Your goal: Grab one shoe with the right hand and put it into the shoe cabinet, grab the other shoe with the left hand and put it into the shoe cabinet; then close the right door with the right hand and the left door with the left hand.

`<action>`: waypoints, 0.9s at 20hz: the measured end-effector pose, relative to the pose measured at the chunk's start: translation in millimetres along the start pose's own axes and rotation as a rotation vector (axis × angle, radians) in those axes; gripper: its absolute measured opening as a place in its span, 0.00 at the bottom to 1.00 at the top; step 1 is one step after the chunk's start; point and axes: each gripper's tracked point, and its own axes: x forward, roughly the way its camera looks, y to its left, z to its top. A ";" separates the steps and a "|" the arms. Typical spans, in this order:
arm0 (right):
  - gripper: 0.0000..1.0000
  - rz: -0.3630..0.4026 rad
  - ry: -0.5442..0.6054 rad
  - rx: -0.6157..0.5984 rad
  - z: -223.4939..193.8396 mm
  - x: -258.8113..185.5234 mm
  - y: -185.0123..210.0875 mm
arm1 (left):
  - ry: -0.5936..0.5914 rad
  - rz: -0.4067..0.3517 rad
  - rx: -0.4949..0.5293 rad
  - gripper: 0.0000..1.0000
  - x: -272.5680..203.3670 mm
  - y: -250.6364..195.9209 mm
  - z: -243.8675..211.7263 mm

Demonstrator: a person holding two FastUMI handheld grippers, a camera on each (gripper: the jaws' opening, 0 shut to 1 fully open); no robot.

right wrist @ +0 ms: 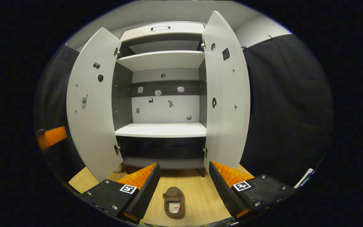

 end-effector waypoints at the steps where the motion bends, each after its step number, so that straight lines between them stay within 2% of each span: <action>1: 0.95 -0.004 0.029 -0.001 -17.4 7.5 -0.3 | 0.004 0.003 -0.002 0.99 0.6 1.2 -1.8; 2: 0.94 -0.006 0.054 -0.009 -34.2 13.3 -0.4 | 0.007 0.008 -0.004 0.96 1.2 3.6 -3.1; 7: 0.95 0.007 0.232 -0.017 -127.7 44.7 2.4 | 0.014 0.036 0.010 0.96 1.3 15.9 -5.9; 8: 0.95 0.004 0.267 -0.012 -145.3 49.3 -0.2 | 0.012 0.046 0.020 0.94 1.4 20.4 -5.4; 10: 0.95 -0.006 0.324 -0.024 -178.8 55.2 -5.3 | 0.018 0.060 0.032 0.96 0.2 25.6 -8.4; 18: 0.93 -0.012 0.519 -0.001 -273.2 85.0 -9.0 | 0.060 0.088 0.045 0.96 0.9 38.4 -22.5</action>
